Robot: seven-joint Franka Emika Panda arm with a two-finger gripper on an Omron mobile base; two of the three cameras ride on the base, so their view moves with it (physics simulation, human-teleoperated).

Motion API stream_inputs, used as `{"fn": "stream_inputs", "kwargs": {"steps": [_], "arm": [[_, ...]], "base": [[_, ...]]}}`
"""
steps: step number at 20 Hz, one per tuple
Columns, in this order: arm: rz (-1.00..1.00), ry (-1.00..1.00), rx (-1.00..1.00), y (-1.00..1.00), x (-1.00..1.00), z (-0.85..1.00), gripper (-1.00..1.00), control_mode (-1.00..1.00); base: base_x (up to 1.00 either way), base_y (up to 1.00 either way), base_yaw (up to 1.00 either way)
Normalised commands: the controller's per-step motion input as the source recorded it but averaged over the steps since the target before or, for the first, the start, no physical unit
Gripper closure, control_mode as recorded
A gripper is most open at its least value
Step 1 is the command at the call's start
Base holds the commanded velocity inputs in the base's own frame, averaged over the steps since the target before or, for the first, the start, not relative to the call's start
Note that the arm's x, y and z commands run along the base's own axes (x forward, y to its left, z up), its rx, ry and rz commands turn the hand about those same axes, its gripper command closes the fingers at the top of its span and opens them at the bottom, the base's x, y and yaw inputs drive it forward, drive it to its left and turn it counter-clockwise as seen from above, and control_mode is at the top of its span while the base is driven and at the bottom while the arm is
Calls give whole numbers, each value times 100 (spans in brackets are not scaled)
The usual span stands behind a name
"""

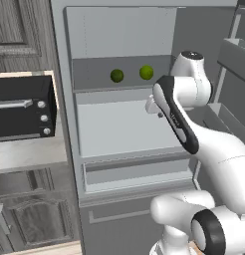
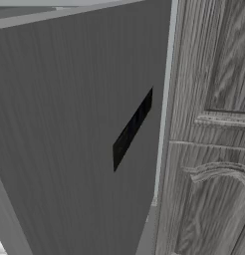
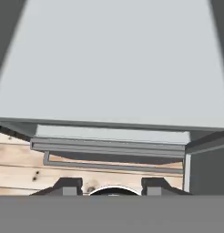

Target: Grab the limes from the fridge, place them in the blender, close the lid, and turn on the blender to create a marinade.

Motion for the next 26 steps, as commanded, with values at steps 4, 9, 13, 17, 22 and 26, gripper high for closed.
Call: {"fn": "stream_inputs", "kwargs": {"steps": [4,9,13,17,22,26], "arm": [[-2,-32,0,9,-43,4,-100,-100],[-23,-61,0,59,-6,43,-100,-100],[-24,-47,0,22,0,74,-100,-100],[-23,-21,2,-5,9,66,-100,-100],[-4,9,0,-8,62,8,-100,-100],[4,5,0,-29,48,7,-100,-100]], "base": [[0,0,0],[0,0,0],[0,0,0],[0,0,0],[0,0,0],[0,0,0]]}}
